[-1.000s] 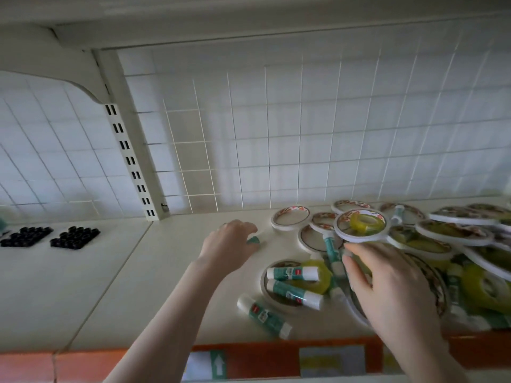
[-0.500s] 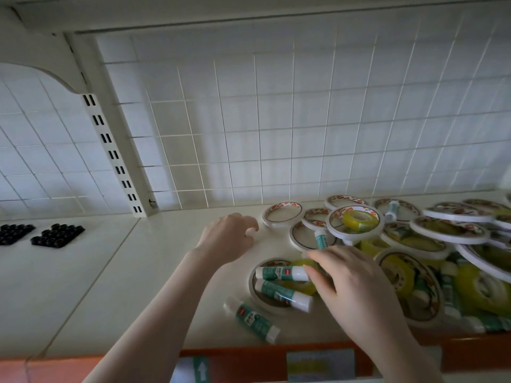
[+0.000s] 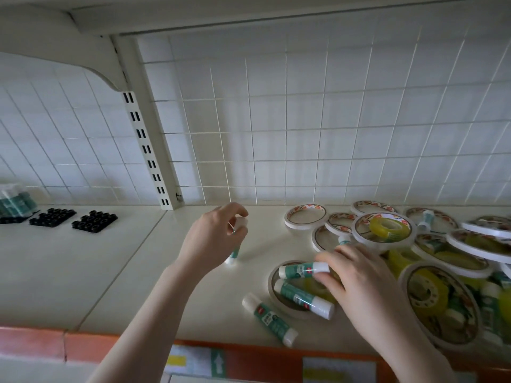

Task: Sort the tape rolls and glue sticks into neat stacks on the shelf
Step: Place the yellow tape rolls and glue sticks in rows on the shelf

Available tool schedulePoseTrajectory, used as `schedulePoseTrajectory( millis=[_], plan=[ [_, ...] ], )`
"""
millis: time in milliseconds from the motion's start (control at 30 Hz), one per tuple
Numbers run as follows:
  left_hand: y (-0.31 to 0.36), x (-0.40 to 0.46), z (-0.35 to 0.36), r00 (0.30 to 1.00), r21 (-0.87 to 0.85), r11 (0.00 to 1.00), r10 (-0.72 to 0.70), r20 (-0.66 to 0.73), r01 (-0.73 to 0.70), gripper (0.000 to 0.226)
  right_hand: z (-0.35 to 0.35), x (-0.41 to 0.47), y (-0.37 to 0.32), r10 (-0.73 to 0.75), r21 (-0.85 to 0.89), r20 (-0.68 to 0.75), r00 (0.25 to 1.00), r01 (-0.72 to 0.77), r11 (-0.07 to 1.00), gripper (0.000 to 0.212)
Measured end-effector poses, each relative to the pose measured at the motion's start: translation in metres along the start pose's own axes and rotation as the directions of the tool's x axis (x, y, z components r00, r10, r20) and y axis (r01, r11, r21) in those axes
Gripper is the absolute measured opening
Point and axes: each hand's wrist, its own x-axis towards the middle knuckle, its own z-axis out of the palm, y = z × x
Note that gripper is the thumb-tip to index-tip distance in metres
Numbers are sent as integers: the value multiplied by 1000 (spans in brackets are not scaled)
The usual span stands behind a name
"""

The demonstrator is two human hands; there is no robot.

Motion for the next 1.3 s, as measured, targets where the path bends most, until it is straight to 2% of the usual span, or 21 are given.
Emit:
schedulePoseTrajectory(
  millis=[167,367,467,600,867,967,1300],
  plan=[
    [-11,-14,-18,987,-43,997,-75,-140,70,17,3,15,-7,41,154,-118,992,-23,988,33],
    [-44,-36,-52,959,-50,990,-137,-247,128,22,16,41,-43,46,251,-257,965,20,968,28],
    [-68,-48,-74,939,-72,988,-155,-306,140,22,29,54,-72,14,299,-265,964,68,952,18],
    [-111,-61,-105,926,-88,982,-187,-327,167,23,51,72,-121,22,352,-248,969,69,933,23],
    [-233,-86,-190,923,-55,983,-183,-340,175,27,104,104,-250,59,357,-240,969,31,934,19],
    [-278,-93,-220,911,-65,981,-192,-364,181,23,123,117,-298,70,345,-244,967,20,938,26],
    [-392,-94,-279,869,-52,980,-193,-456,190,24,184,184,-406,5,448,-222,975,98,888,23]
  ],
)
